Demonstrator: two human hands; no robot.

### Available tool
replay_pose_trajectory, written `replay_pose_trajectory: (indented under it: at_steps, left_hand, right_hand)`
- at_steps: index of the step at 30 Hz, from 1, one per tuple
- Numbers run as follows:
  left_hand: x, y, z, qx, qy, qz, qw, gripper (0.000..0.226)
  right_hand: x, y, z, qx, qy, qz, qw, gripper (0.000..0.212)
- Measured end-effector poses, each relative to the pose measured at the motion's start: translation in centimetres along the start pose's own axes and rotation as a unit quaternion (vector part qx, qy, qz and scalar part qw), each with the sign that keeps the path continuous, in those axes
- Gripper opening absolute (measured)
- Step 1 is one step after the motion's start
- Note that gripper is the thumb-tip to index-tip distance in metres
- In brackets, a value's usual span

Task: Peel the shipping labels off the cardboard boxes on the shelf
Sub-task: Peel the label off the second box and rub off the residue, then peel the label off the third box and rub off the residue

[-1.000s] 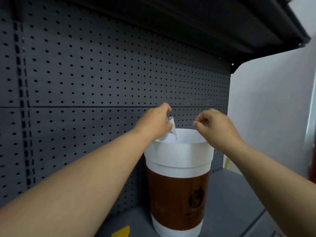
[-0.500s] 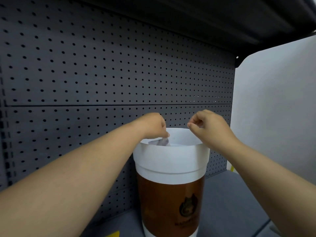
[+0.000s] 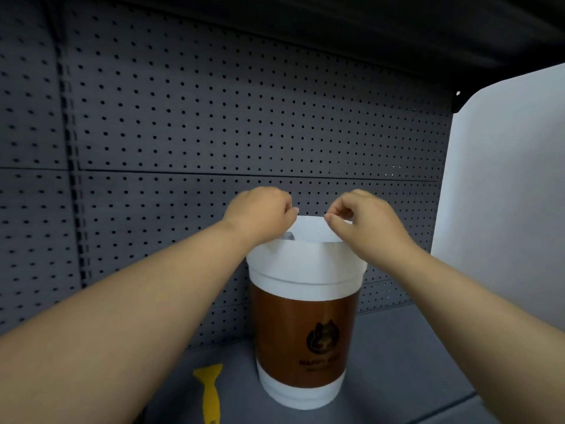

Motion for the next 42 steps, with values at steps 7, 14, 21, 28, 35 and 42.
replay_pose_trajectory:
  at_steps: [7, 14, 21, 28, 35, 42]
  left_hand:
    - [-1.7, 5.2, -4.2, 0.059, -0.084, 0.026, 0.994, 0.032]
    - [-6.4, 11.6, -7.9, 0.026, -0.154, -0.02, 0.988, 0.035]
    - [-11.6, 17.6, -11.6, 0.011, -0.218, -0.072, 0.973, 0.034]
    - [-17.5, 24.0, -16.6, 0.005, -0.25, -0.124, 0.96, 0.034]
    - [-25.1, 29.8, -21.3, -0.015, -0.277, -0.144, 0.95, 0.034]
    - [-32.4, 33.8, -23.5, -0.037, -0.273, -0.148, 0.95, 0.034]
  right_hand:
    - [-3.9, 2.1, 0.9, -0.014, -0.051, -0.038, 0.998, 0.01]
    - [-8.5, 5.0, 3.9, -0.061, -0.111, -0.071, 0.989, 0.01]
    - [-14.3, 7.0, 7.6, -0.097, -0.151, -0.106, 0.978, 0.011]
    - [-21.9, 10.0, 12.7, -0.144, -0.181, -0.119, 0.966, 0.011]
    - [-30.3, 14.0, 18.8, -0.185, -0.202, -0.115, 0.955, 0.01]
    - [-36.5, 16.9, 24.2, -0.196, -0.171, -0.117, 0.959, 0.01]
Point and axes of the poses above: each hand's wrist, its own y-axis away from the middle knuckle, its own z-axis out of the palm, x = y × z, the point moved 7 cm from there along -y, towards the middle knuckle, and after that the axes turned 14 degrees about x, right-handed, at the moved point
